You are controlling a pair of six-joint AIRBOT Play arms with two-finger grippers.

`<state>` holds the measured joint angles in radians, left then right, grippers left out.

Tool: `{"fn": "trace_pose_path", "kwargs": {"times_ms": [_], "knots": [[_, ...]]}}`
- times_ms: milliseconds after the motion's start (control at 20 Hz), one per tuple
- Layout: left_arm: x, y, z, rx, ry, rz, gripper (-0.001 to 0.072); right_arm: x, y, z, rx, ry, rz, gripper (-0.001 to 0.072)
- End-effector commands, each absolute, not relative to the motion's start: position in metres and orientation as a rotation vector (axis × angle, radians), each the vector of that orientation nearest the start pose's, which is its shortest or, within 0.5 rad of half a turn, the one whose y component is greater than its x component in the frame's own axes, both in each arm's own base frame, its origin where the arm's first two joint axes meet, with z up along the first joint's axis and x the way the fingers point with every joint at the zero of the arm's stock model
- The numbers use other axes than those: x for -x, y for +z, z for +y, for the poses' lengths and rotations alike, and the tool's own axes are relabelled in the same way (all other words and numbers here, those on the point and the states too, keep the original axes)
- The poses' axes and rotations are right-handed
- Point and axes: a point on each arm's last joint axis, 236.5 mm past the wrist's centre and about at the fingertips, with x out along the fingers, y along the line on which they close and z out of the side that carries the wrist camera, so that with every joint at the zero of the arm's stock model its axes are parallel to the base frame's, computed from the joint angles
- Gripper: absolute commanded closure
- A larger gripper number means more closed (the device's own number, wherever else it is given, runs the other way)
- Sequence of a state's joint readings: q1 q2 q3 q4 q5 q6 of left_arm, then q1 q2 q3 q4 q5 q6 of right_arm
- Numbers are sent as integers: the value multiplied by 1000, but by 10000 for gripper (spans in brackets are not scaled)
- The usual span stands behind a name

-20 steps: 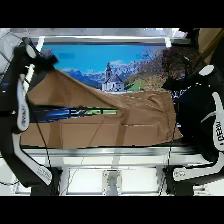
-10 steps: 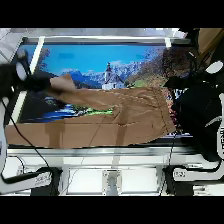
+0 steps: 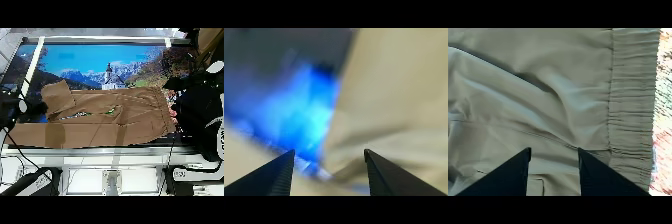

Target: Fold the clothes and pants, and hang the long-sleeved shirts on hangers.

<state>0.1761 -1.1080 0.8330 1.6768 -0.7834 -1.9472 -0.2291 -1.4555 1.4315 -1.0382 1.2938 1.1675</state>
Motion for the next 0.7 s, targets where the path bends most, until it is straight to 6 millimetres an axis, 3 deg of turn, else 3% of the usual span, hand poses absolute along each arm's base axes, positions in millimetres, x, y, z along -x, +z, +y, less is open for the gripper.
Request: {"fn": "trace_pose_path", "kwargs": {"times_ms": [0, 100, 200, 300, 400, 500, 650], "knots": [[-423, 53, 33, 207, 141, 821, 195, -439, 59, 20, -263, 392, 1138, 380], [-419, 38, -5, 84, 24, 978, 195, -439, 59, 20, -263, 390, 1135, 379], [-405, 5, -45, -87, -129, 1163, 195, -439, 59, 20, -263, 390, 1135, 379], [-402, -24, -70, -178, -198, 1253, 194, -439, 59, 20, -263, 391, 1136, 379], [-406, -50, -76, -246, -200, 1306, 194, -439, 59, 20, -263, 391, 1137, 379], [-418, -66, -77, -202, -146, 1323, 194, -439, 59, 20, -262, 391, 1135, 379], [-449, -72, -54, -201, 15, 1277, 198, -439, 59, 20, -261, 392, 1135, 379]]}}
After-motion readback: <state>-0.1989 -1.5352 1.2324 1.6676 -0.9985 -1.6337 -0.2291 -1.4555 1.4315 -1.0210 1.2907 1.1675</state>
